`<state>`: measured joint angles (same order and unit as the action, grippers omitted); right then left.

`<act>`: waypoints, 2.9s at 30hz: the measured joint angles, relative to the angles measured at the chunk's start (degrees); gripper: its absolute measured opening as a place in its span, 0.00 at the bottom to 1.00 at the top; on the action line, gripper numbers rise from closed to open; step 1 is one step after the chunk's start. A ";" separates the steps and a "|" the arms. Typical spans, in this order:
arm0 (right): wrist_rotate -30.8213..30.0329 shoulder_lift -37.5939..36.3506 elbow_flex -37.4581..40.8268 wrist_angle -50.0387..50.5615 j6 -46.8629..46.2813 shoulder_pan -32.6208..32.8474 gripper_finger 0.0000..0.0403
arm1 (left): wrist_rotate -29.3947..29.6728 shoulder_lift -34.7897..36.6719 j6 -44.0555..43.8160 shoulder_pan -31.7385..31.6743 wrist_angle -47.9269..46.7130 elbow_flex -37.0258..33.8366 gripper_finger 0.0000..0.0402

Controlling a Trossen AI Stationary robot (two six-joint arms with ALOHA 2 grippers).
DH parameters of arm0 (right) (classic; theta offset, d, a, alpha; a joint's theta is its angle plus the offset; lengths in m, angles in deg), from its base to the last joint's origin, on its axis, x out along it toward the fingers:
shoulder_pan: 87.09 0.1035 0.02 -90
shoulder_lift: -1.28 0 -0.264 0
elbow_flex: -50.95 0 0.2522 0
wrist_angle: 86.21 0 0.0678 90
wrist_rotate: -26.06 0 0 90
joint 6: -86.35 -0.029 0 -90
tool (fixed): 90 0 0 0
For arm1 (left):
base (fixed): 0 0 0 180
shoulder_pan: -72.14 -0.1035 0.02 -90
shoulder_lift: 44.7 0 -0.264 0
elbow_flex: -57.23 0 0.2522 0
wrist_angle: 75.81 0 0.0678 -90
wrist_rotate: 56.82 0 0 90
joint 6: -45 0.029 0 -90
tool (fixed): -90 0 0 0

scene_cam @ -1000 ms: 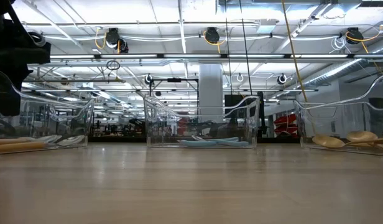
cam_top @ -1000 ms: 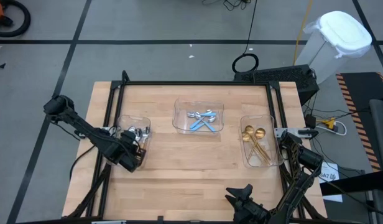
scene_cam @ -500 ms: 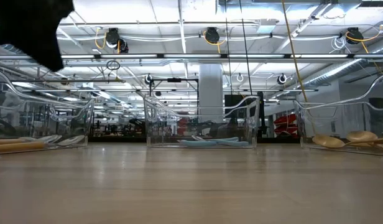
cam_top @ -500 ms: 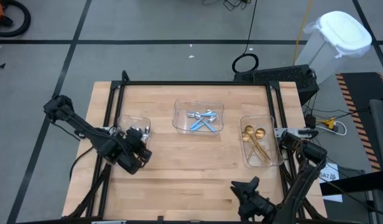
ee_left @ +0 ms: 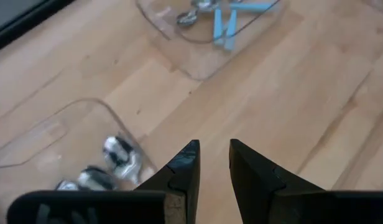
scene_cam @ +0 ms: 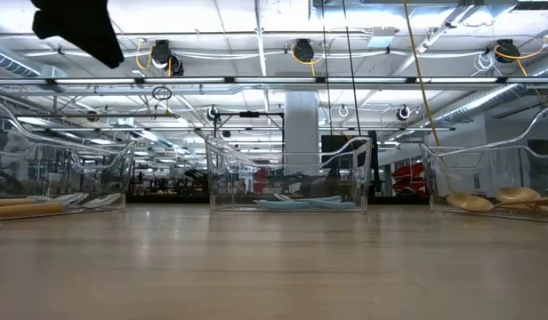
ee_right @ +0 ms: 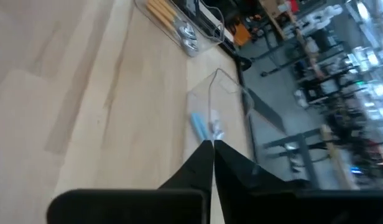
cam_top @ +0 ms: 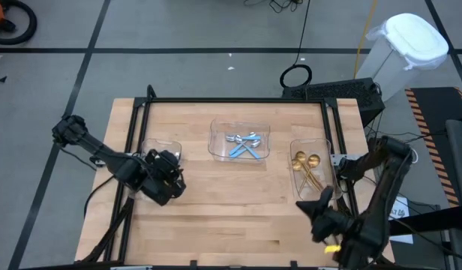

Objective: Sort silverware by color (type)
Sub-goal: Return to Home Position

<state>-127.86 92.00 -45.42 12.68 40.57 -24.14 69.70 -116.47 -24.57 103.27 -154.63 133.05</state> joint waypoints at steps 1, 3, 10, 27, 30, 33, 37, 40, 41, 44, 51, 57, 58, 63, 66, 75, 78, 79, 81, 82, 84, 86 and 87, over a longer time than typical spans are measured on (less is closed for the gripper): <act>0.08 -2.18 2.24 -1.98 0.04 0.45 0.03 | 0.15 -0.35 0.69 -0.78 1.20 0.00 0.21; 0.58 -6.51 6.56 -5.61 0.19 1.18 0.01 | 0.91 -1.58 4.06 -2.25 4.33 0.00 0.21; 0.98 -19.62 22.55 -23.83 6.68 2.09 0.01 | 2.79 -9.01 27.70 -5.91 24.53 -0.02 0.21; -3.47 -45.00 48.44 -51.05 27.09 1.12 0.00 | -1.01 -17.05 69.34 -11.99 54.81 -0.02 0.01; -1.48 -48.81 50.04 -53.83 31.50 0.32 0.00 | -4.66 -17.05 71.31 -13.16 56.18 -0.02 0.01; 1.05 -51.92 51.49 -56.31 35.04 -1.19 0.00 | -5.46 -17.05 71.98 -13.88 56.39 -0.02 0.00; 7.13 -55.35 53.86 -60.75 40.47 -3.76 0.00 | -6.03 -17.05 73.06 -14.27 57.51 -0.02 0.00; 11.56 -57.40 55.48 -64.89 44.98 -5.85 0.00 | -8.93 -17.25 74.38 -14.54 60.13 -0.04 0.00; 13.12 -58.05 56.00 -66.39 46.65 -6.51 0.00 | -9.56 -17.55 74.77 -14.55 61.23 -0.04 0.00; 17.98 -60.10 57.53 -71.41 52.01 -8.46 0.00 | -12.11 -18.09 76.54 -14.55 63.62 -0.13 0.00; 25.42 -64.43 61.64 -77.71 57.07 -12.66 0.00 | -18.31 -21.29 78.33 -14.67 67.25 -0.19 0.00; 28.98 -68.26 64.74 -77.53 55.66 -15.05 0.00 | -20.96 -20.55 77.38 -16.26 72.95 -7.91 0.00; 29.90 -68.94 65.08 -77.64 55.67 -15.39 0.00 | -21.64 -19.51 77.16 -16.44 74.91 -9.91 0.00; 31.23 -72.64 67.13 -77.61 55.45 -16.97 0.00 | -22.15 -12.58 76.76 -16.16 81.98 -19.08 0.00; 32.27 -74.78 68.22 -77.56 55.47 -18.03 0.00 | -22.15 -6.76 76.57 -15.97 84.65 -24.13 0.00; 40.42 -79.98 71.32 -78.35 55.69 -22.54 0.00 | -21.99 13.40 76.79 -15.73 84.04 -36.33 0.00; 44.13 -80.89 71.95 -78.23 55.58 -24.20 0.00 | -21.93 19.89 76.98 -15.73 83.37 -39.11 0.00; 44.89 -81.08 72.05 -78.47 55.58 -24.72 0.00 | -21.93 21.85 77.01 -15.73 82.73 -39.59 0.00; 46.21 -81.46 72.45 -78.16 55.58 -25.68 0.00 | -21.91 25.65 76.98 -15.73 80.41 -40.08 0.00; 46.26 -81.45 72.49 -78.42 55.65 -26.05 0.00 | -21.74 27.31 76.95 -15.73 78.99 -40.13 0.00; 47.37 -81.64 72.92 -78.31 55.94 -26.83 0.00 | -21.62 30.44 76.96 -15.73 76.77 -40.13 0.00; 49.44 -81.81 73.54 -79.40 56.74 -27.65 0.00 | -21.56 33.16 77.11 -15.73 74.30 -40.13 0.00; 50.27 -81.95 74.00 -80.18 57.11 -28.05 0.00 | -21.52 34.46 77.16 -15.73 72.87 -40.12 0.00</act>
<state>-77.59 10.05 28.58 -67.50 97.68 -52.19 48.18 -82.01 52.59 87.54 -81.76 92.93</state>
